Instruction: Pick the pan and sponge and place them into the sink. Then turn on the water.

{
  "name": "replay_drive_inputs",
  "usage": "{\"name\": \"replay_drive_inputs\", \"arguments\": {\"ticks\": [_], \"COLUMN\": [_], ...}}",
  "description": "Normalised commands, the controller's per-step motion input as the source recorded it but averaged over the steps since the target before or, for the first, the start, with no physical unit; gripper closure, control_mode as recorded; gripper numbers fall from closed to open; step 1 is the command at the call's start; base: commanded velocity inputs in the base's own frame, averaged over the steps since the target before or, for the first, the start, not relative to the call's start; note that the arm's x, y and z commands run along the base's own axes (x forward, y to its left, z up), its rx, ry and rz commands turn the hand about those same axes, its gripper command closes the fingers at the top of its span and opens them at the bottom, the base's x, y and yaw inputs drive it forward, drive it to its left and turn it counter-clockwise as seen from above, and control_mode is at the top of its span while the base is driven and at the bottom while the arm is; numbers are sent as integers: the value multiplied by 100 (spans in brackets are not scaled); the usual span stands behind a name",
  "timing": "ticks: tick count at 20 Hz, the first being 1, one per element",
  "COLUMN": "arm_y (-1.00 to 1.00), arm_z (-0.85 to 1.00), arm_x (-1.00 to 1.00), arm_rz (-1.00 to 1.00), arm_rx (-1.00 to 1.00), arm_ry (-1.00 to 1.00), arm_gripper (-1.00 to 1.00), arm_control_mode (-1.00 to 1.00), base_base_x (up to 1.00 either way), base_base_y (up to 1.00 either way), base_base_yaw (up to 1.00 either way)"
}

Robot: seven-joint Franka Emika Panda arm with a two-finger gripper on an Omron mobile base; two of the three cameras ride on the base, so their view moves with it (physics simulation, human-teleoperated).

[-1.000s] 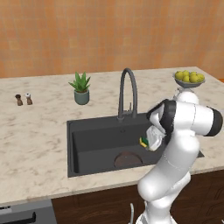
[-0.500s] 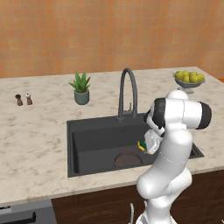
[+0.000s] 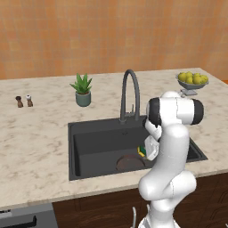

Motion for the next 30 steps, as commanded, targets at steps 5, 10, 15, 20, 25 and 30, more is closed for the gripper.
{"name": "replay_drive_inputs", "arguments": {"ticks": [5,10,15,20,25,30], "arm_y": [0,0,0,0,0,17], "arm_z": [-39,-41,-35,-29,7,51], "arm_x": [28,29,28,16,-19,-43], "arm_rz": [0,0,0,0,0,0], "arm_rx": [0,0,0,0,2,0], "arm_ry": [0,0,0,0,-3,-17], "arm_gripper": [100,100,100,-100,-100,-100], "arm_control_mode": [-100,-100,-100,-100,-100,-100], "base_base_x": [0,0,0,0,0,0], "base_base_y": [0,0,0,0,0,0], "base_base_yaw": [0,0,0,0,0,0]}}
